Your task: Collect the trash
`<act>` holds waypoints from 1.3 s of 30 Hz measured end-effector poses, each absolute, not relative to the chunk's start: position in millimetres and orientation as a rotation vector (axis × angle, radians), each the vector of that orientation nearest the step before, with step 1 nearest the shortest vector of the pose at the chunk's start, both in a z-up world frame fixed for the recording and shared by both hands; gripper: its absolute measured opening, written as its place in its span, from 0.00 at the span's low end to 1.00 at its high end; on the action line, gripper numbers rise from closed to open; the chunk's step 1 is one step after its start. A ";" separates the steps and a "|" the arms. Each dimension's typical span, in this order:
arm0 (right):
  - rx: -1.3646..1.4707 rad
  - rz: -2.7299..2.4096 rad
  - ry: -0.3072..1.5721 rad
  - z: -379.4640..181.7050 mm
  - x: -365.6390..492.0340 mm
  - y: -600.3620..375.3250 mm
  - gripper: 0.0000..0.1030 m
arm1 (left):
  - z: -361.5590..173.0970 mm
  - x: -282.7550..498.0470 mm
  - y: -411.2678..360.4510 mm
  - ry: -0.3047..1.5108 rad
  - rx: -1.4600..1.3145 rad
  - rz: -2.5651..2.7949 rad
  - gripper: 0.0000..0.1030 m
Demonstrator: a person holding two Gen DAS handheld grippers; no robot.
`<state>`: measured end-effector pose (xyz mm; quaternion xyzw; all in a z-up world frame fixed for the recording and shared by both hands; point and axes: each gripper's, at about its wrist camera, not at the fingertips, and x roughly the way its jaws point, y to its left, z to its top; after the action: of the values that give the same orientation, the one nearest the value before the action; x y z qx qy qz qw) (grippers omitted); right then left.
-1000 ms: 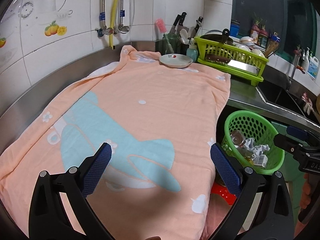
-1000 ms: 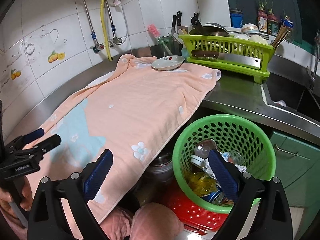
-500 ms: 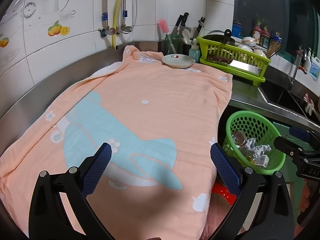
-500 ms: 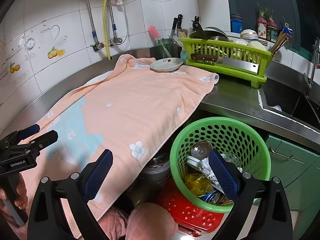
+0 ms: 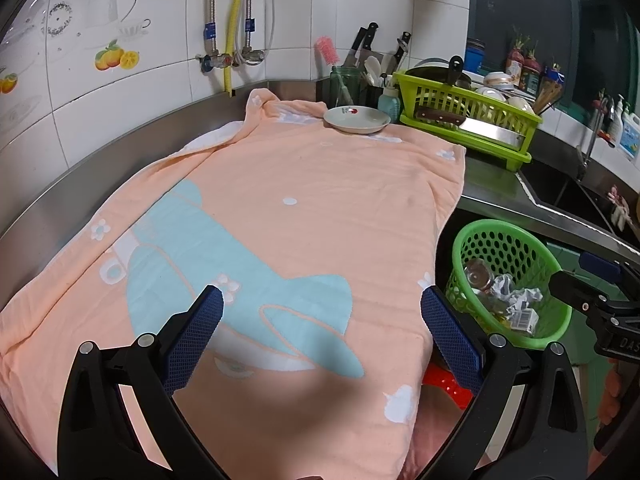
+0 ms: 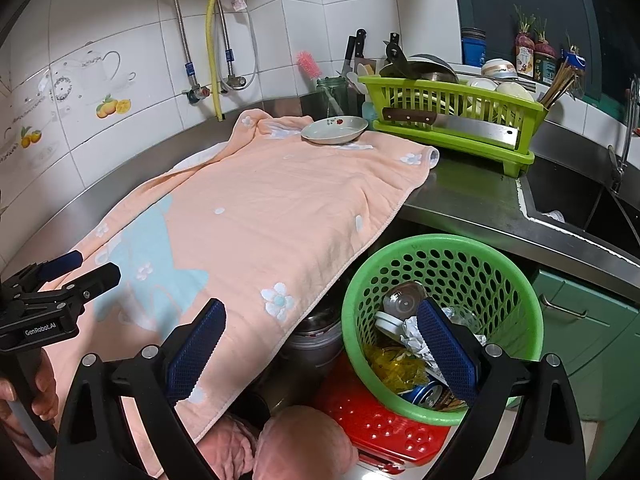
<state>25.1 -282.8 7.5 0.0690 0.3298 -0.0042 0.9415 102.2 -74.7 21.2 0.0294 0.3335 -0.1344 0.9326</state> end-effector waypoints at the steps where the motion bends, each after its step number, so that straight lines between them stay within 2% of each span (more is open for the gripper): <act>1: 0.141 -0.008 0.673 7.7 25.4 -282.5 0.90 | 21.1 102.1 -74.8 0.682 0.060 -0.274 0.95; 39: 0.137 0.000 0.676 8.4 28.8 -279.9 0.90 | 16.4 103.5 -78.8 0.691 0.069 -0.266 0.95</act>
<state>28.8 -279.9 8.4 0.0670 0.3312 0.0001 0.9412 103.5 -78.8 16.4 0.0337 0.3374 -0.1301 0.9317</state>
